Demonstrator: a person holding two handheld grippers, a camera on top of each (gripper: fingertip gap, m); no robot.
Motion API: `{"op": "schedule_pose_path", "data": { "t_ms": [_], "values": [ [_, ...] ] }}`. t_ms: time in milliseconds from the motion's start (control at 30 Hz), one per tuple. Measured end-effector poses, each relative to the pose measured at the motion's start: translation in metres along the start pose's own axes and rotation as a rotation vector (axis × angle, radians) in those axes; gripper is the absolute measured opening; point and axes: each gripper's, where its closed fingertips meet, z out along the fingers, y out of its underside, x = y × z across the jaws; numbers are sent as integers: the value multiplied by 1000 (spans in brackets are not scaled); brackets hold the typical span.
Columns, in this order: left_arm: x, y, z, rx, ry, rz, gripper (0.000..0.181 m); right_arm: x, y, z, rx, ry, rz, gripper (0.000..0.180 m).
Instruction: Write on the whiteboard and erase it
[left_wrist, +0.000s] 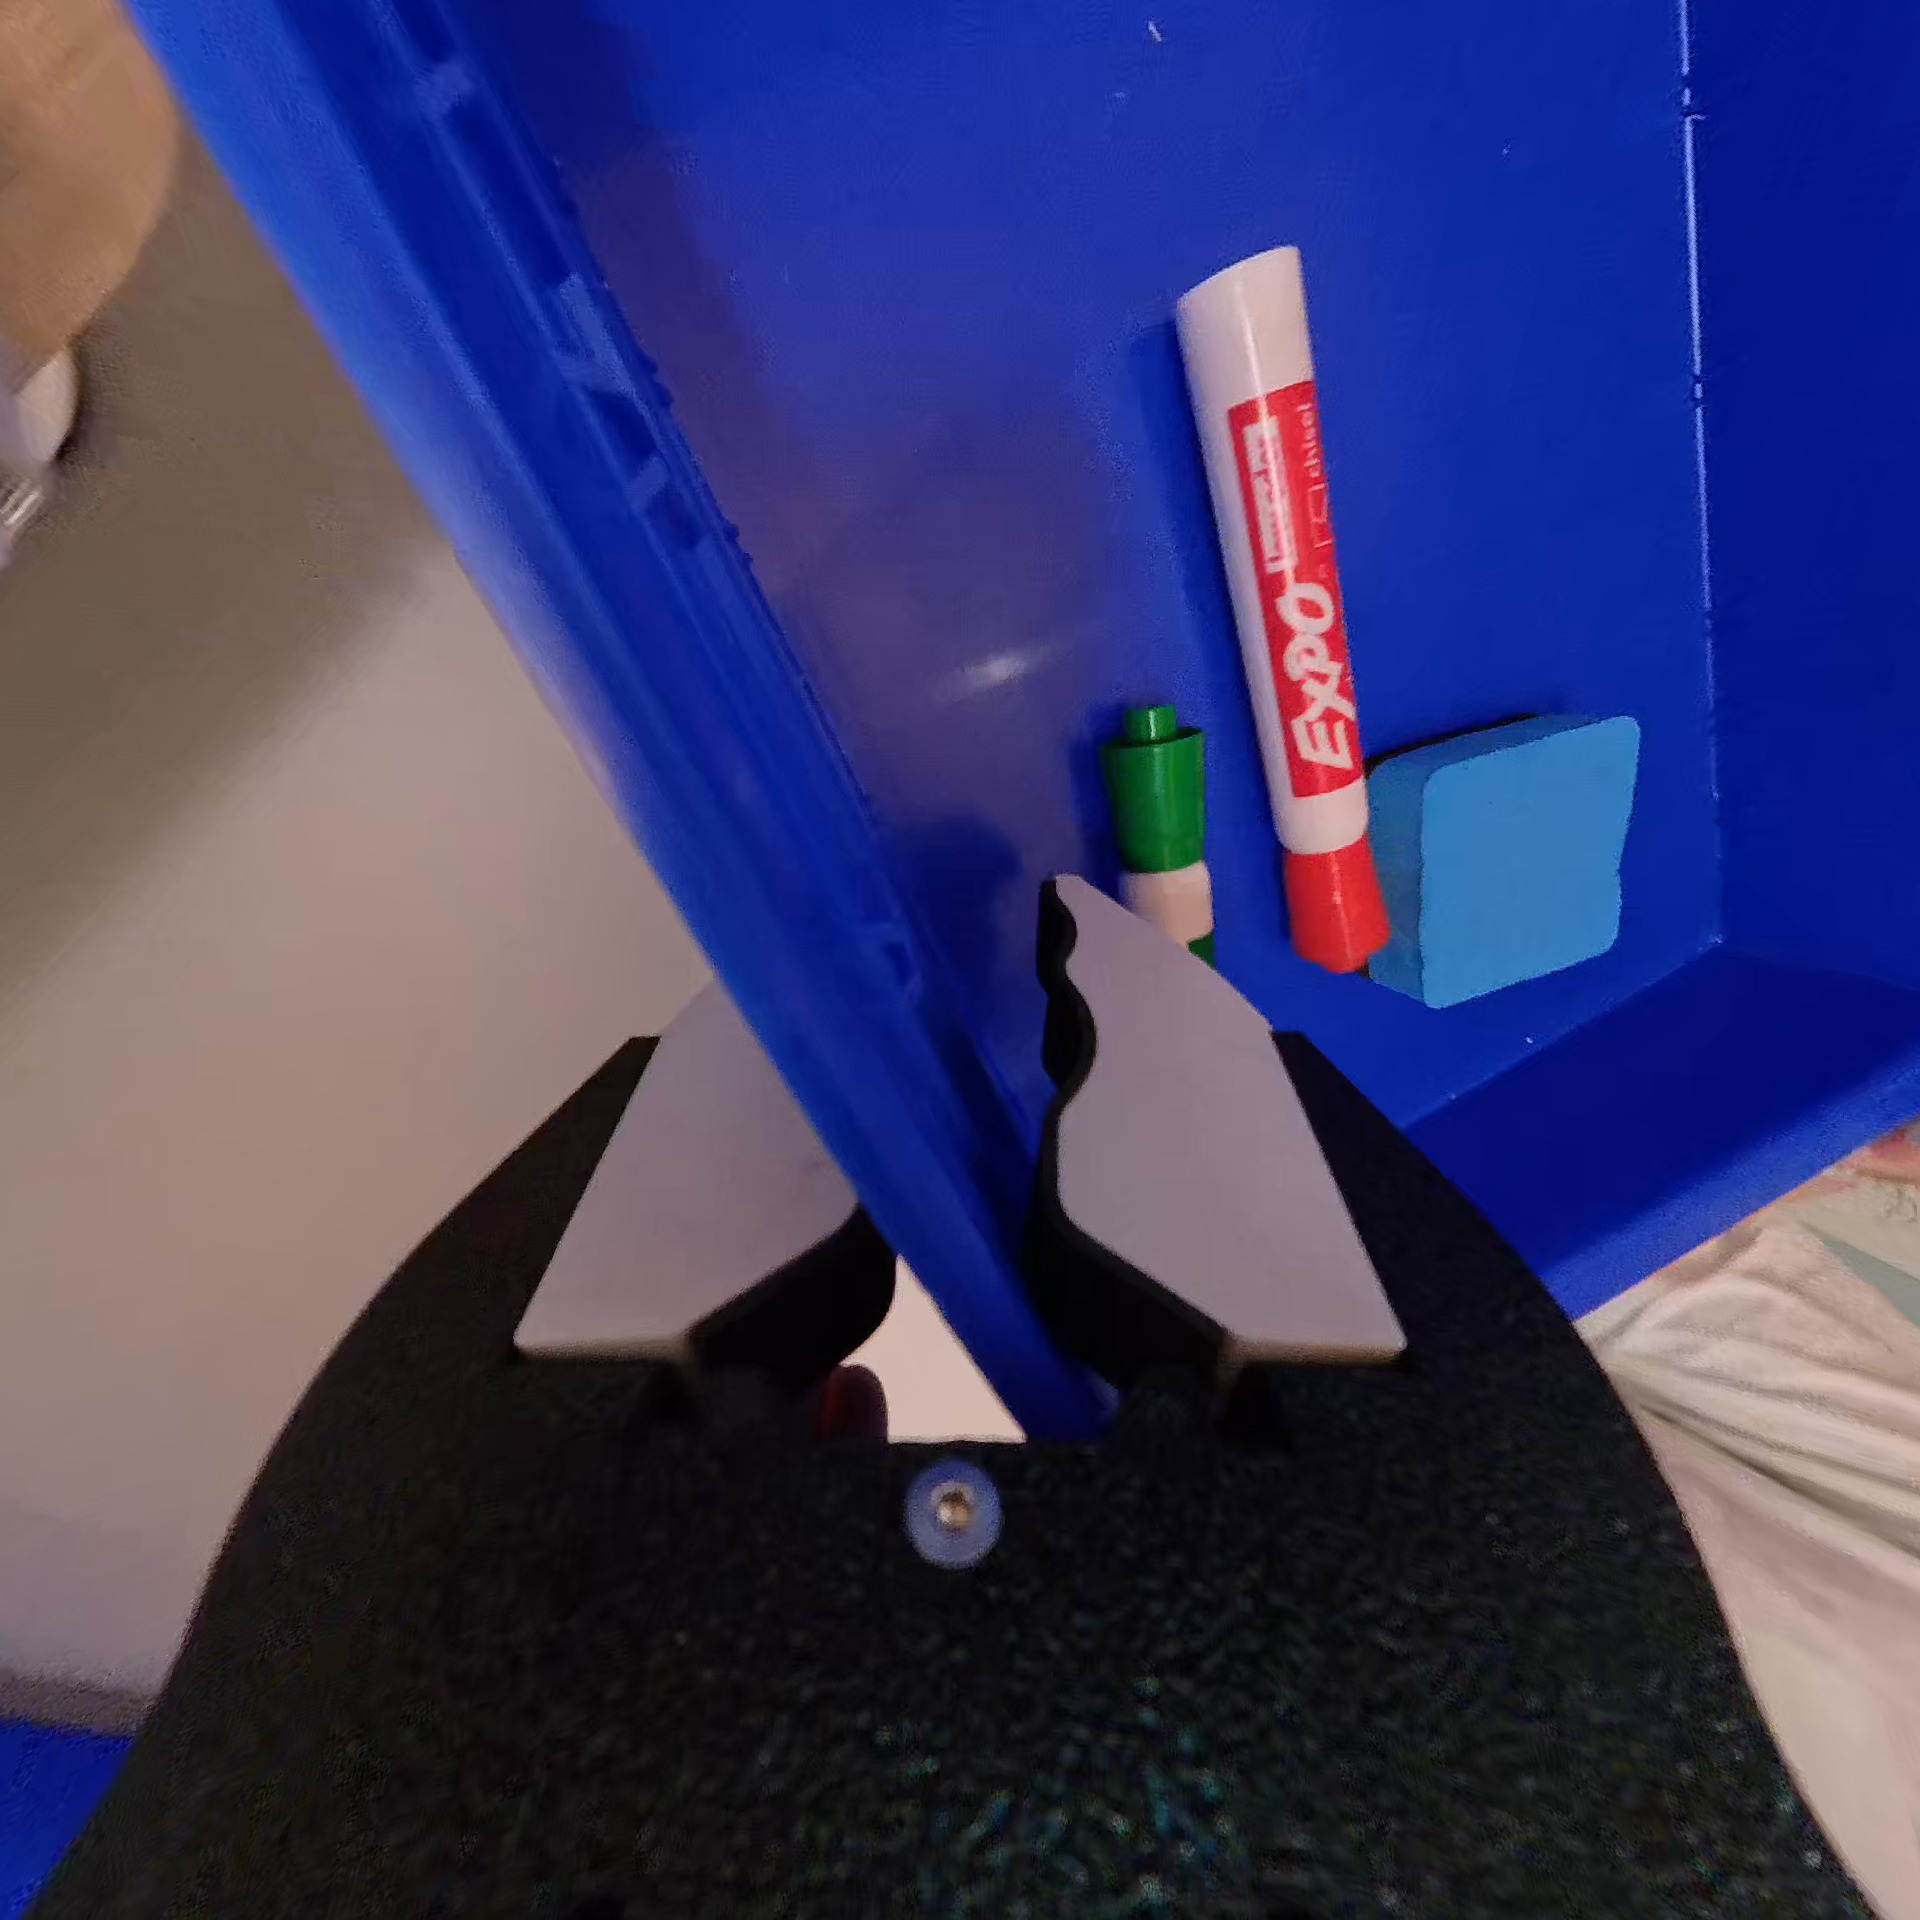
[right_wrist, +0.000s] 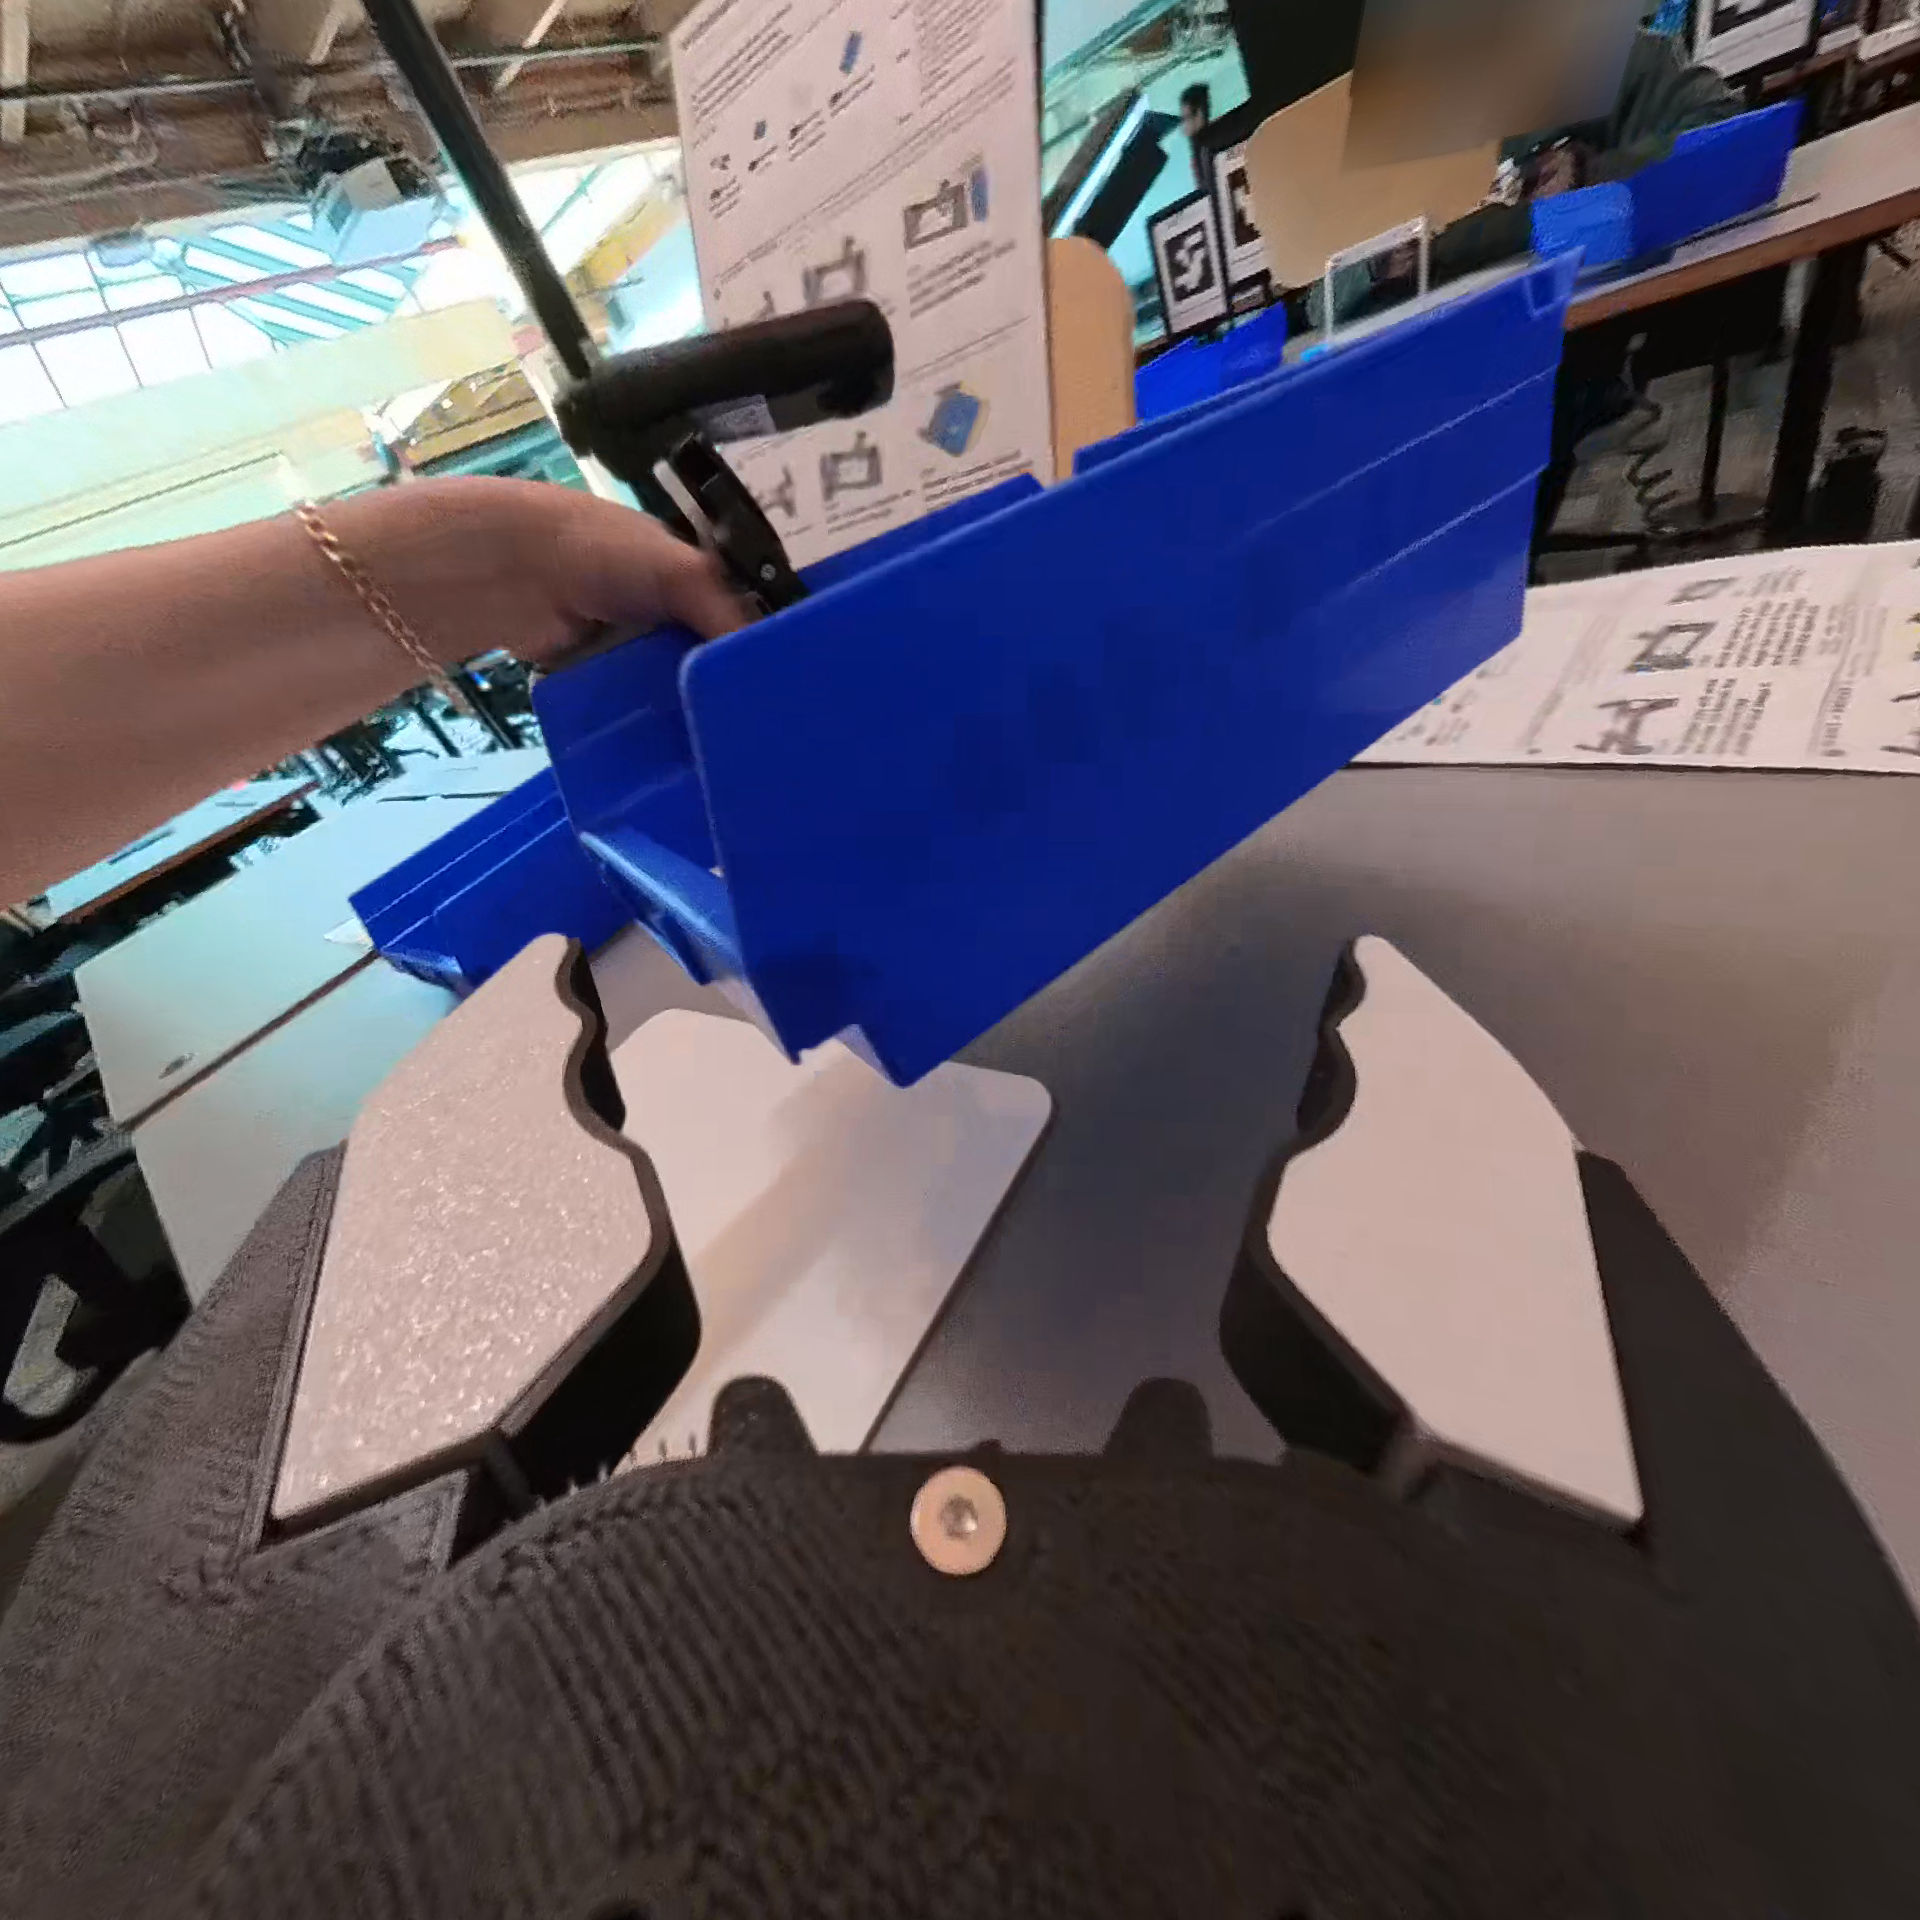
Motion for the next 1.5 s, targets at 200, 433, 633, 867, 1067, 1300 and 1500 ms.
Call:
{"op": "schedule_pose_path", "data": {
  "t_ms": [200,433,633,867,1067,1300,1500],
  "values": [
    [-54,78,-82,35,13,-54,27,-64,18,51,-94,-21,-81,129],
    [-144,197,-176,123,3,-213,26,-157,63,140,-153,-102,-36,125],
    [-227,312,-250,179,-82,-400,26,-215,117,240,-347,-196,-23,118],
    [-300,425,-306,239,-153,-594,26,-287,144,363,-493,-237,4,112],
    [-345,491,-328,271,-182,-719,27,-295,155,458,-581,-41,15,110],
    [-383,534,-325,251,-176,-788,27,-294,222,506,-779,11,107,103],
    [-402,542,-315,258,-151,-798,27,-302,243,518,-859,-3,72,55]
  ]
}}
